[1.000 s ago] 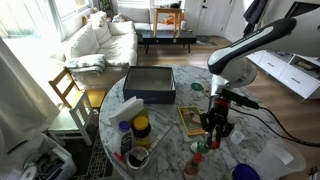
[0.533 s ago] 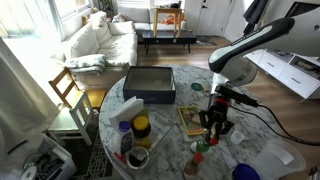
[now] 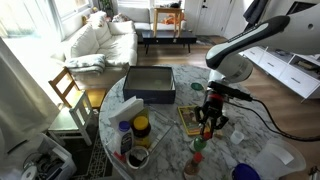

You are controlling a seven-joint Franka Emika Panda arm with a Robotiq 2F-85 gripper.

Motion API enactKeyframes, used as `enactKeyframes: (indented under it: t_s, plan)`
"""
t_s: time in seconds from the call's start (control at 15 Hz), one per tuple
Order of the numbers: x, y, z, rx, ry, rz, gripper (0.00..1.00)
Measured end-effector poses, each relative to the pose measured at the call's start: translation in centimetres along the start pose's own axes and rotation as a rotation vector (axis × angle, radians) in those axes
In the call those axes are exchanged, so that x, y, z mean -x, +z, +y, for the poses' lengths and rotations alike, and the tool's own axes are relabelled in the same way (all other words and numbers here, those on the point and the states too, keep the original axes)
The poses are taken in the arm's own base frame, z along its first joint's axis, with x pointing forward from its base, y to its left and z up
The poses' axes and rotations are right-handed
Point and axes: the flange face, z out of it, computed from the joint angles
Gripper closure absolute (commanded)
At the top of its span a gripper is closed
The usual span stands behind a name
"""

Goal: Set the two bottles upright on the table

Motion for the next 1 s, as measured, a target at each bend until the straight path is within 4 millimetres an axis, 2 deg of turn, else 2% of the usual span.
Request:
enactKeyframes:
  t_s: [0.4,0.47,0.53,0.93,1.0]
  plan:
    - [-0.8,-1.7,-1.1,-0.011,0.06,0.025,0.92]
    - [-0.9,-2.1,-1.2,-0.014,0.067,0.03,0.44]
    - [-1.0,-2.3,-1.2,-0.015,0.072,0.032,0.43]
    - [-2.8,-1.6,-1.4,0.008,0.095,0.043,0.01]
    - [-2.7,-1.5,-1.6,0.012,0.091,0.051,0.0]
